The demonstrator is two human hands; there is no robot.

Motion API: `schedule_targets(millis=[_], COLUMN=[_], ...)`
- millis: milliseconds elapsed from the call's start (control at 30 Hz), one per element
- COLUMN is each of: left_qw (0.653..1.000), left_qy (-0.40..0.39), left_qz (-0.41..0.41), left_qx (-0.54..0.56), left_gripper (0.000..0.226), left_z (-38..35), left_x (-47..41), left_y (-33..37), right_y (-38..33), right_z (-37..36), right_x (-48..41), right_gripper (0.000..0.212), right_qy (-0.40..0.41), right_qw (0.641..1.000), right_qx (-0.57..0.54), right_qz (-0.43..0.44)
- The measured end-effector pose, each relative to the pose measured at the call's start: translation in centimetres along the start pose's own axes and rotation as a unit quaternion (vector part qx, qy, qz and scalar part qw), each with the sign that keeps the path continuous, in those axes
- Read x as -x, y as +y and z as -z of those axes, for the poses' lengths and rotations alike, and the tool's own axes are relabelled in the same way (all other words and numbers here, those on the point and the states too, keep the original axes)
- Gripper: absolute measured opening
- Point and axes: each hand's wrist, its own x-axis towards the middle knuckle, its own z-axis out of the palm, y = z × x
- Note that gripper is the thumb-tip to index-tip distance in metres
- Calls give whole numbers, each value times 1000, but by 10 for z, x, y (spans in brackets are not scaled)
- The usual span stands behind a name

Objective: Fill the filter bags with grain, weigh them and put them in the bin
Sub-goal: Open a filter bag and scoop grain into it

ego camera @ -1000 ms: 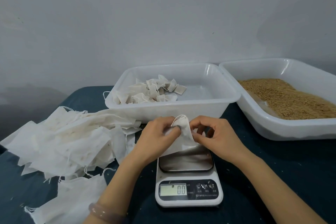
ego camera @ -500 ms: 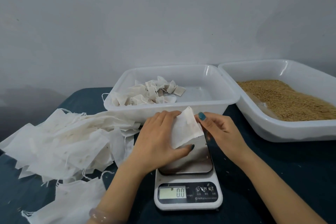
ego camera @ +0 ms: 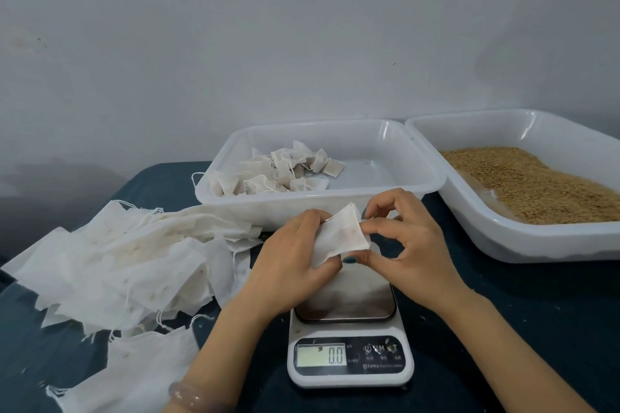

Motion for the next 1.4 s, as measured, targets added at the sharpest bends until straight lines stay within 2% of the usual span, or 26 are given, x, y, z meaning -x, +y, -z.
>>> schedule_targets(millis=[100,300,733,933,1067,1167,1300,1400], left_qw=[1000,999,999,999,999,999,1000,1000], left_qy=[-2,-7,-8,1,6,9,5,3], left_qz=[-5,-13,-21,-34,-35,-29,-22,-21], left_qx=[15,37,32,17,13,11,8,8], left_gripper=[52,39,26,21,21,23,24,25], left_z=[0,-1,-4,-4,-4,-3,-3,-3], left_x=[-1,0,-1,-2,-2,-2,-2,-1], left_y=[1,2,-2,-5,-7,-8,-11,-12], right_y=[3,2,5,8,8,3,-4,3], right_z=[0,0,-1,1,0,2,11,27], right_x=[0,0,-1,0,1,-1,-4,-14], right_gripper=[21,16,27,15,19,28,37,30], right_qy=[13,-25,3,-5,-7,19,95,193], right_qw=[999,999,997,997,994,996,993,981], right_qx=[-2,-20,25,43,74,40,-38,-7], right_qz=[35,24,67,71,79,77,64,-33])
